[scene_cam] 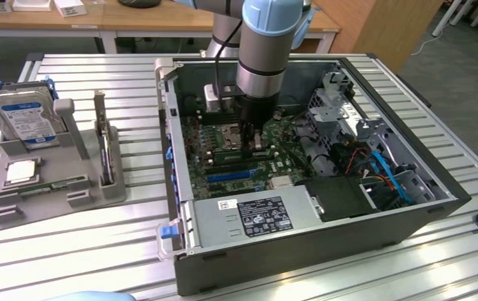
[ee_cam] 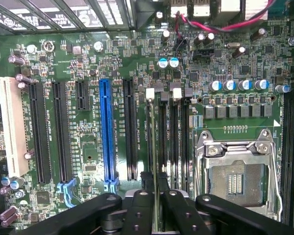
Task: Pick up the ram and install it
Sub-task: 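Insert the ram into the slot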
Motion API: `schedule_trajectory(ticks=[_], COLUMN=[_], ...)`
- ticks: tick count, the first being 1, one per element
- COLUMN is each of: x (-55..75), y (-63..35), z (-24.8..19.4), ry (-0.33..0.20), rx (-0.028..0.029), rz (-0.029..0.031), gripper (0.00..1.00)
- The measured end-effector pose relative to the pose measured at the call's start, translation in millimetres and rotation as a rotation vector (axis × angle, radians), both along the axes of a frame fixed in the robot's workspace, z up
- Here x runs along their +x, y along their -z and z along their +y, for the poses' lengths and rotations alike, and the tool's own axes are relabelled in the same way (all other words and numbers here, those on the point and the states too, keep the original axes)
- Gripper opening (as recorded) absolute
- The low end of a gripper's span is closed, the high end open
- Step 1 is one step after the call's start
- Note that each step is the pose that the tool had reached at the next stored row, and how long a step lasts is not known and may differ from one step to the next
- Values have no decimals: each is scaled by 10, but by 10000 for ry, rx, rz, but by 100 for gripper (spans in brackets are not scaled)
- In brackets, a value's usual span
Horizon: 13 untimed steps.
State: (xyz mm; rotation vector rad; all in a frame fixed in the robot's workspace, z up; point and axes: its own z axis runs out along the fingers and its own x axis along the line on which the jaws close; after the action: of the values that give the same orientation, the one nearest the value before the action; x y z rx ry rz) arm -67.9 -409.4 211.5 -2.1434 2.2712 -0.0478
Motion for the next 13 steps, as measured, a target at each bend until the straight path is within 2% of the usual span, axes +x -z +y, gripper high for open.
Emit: schedule_trajectory(ticks=[1,3,4,6,8,9,13], x=[-1,-1,-1,-2,-2,-2,-2], y=[-1,-1,-2,-2,-2,-2,-2], z=[0,0,-1,-1,-1,-1,-1], ry=[0,0,0,1,1,1,1], rx=[-1,-3,-5,-5,-4,-5,-4], rz=[6,8,9,9,9,8,9], gripper=[15,26,26,38,38,44,44])
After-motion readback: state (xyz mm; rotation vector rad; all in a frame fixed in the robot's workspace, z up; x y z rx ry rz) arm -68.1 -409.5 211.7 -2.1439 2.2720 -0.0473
